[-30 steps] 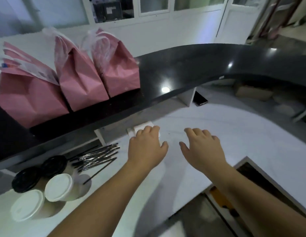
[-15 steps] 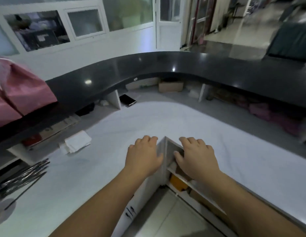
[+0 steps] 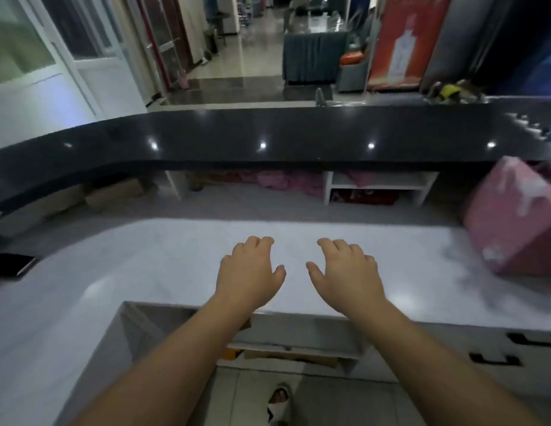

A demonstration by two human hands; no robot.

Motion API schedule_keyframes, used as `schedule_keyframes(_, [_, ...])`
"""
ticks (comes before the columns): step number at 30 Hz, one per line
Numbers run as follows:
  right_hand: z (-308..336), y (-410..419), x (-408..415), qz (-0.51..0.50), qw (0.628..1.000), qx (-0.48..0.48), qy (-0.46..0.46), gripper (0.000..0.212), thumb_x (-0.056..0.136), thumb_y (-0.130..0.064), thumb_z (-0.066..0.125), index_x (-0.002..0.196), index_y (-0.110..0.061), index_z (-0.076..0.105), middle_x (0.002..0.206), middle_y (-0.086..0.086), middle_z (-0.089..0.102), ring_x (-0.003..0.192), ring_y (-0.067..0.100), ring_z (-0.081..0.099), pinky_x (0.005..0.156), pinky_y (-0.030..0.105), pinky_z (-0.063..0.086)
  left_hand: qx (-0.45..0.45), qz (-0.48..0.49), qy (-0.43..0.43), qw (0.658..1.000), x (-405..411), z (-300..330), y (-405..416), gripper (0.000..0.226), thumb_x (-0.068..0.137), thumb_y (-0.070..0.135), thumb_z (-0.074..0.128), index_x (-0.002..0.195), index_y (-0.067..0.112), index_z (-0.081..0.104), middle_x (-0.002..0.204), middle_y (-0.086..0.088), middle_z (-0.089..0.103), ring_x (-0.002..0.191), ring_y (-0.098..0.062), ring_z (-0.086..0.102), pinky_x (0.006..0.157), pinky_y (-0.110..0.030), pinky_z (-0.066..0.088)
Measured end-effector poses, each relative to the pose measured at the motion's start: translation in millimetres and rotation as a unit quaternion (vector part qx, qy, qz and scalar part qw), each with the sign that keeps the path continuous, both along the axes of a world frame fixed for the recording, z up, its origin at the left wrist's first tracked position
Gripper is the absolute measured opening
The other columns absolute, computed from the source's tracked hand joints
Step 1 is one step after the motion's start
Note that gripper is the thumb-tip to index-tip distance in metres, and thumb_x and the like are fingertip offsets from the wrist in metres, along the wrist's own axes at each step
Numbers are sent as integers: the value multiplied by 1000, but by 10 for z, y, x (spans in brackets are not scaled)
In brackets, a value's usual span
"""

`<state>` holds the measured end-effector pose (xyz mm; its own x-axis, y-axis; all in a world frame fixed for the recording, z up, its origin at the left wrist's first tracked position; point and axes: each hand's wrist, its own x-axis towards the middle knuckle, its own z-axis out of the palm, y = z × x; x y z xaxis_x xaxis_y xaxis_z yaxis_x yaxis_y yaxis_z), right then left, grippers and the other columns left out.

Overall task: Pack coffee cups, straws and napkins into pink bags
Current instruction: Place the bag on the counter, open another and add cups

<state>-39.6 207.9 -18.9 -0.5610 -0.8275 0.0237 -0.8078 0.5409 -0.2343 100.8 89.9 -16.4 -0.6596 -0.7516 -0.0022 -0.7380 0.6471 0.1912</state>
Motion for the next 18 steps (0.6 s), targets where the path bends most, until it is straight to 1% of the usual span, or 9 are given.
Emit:
schedule_keyframes(2, [-21, 117, -373, -53, 999, 2, 6, 54, 100, -55, 41, 146, -27, 43, 138, -3, 57, 122, 25, 53, 97, 44, 43, 8, -42, 8, 999, -466, -25, -32, 61, 98, 53, 51, 152, 26, 39, 149, 3, 50, 130, -24, 51, 102, -44, 50])
schedule_keyframes(6, [47, 261, -1060, -152, 988, 2, 25, 52, 100, -54, 43, 143, -25, 46, 136, -1, 59, 120, 26, 54, 97, 43, 43, 35, -117, 28, 992, -1352, -43, -117, 61, 98, 52, 51, 153, 26, 39, 153, 3, 47, 135, -24, 48, 105, -44, 48])
schedule_keyframes(9, [150, 360, -1526, -222, 975, -7, 32, 52, 100, -52, 44, 144, -24, 47, 137, 1, 59, 123, 28, 53, 100, 45, 43, 56, -177, 34, 982, -1946, -37, -185, 61, 99, 51, 50, 154, 26, 38, 154, 3, 45, 135, -25, 48, 103, -44, 49])
schedule_keyframes(12, [235, 510, -1917, -287, 957, -12, 32, 53, 101, -51, 45, 145, -22, 45, 138, 4, 58, 124, 30, 53, 102, 46, 44, 78, -230, 29, 970, -2487, -46, -207, 62, 99, 51, 50, 154, 26, 37, 155, 2, 44, 135, -26, 47, 104, -48, 49])
schedule_keyframes(18, [243, 929, -2505, -390, 920, -35, 29, 50, 100, -43, 52, 140, -14, 54, 130, 10, 62, 115, 36, 56, 94, 47, 49, 123, -297, 29, 947, -3387, -88, -19, 62, 98, 49, 51, 153, 24, 39, 153, -1, 46, 132, -27, 51, 102, -50, 50])
